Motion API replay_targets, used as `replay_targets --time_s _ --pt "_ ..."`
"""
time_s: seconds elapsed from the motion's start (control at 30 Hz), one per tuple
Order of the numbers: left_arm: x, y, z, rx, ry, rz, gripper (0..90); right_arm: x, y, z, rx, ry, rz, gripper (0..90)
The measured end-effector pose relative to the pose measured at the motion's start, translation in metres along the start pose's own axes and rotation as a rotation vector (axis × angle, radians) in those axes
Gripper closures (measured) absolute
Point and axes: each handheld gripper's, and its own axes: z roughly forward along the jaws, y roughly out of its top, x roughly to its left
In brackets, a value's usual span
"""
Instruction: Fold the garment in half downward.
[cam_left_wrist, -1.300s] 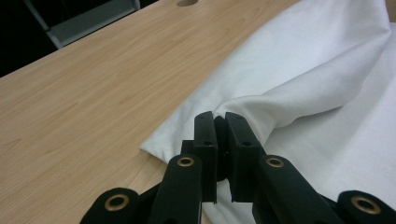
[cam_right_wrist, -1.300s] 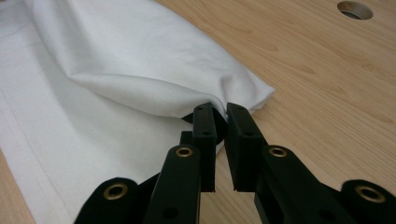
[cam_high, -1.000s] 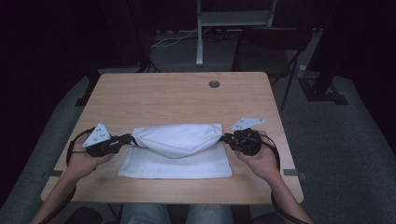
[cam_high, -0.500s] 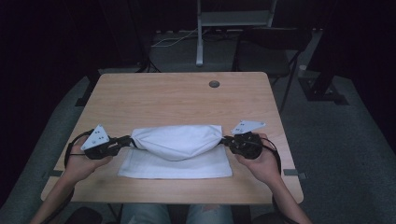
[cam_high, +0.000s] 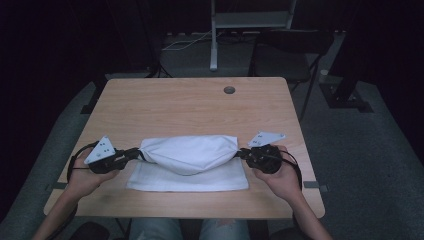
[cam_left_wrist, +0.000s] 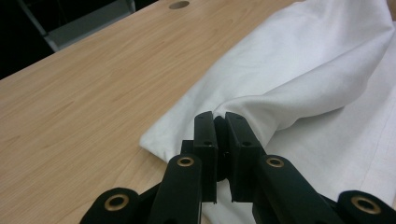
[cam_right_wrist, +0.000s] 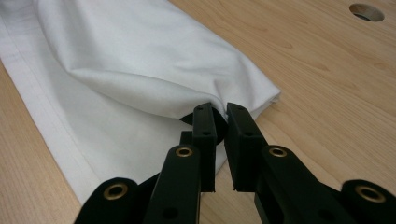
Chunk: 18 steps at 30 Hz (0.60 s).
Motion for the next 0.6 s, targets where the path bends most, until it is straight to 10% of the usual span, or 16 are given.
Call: replay_targets --time_s 0.6 --pt "-0.0079 0.0002 -0.0079 -0.006 -0.011 0.016 84.4 0.0056 -0.005 -0.007 0.001 0.001 -0.006 83.1"
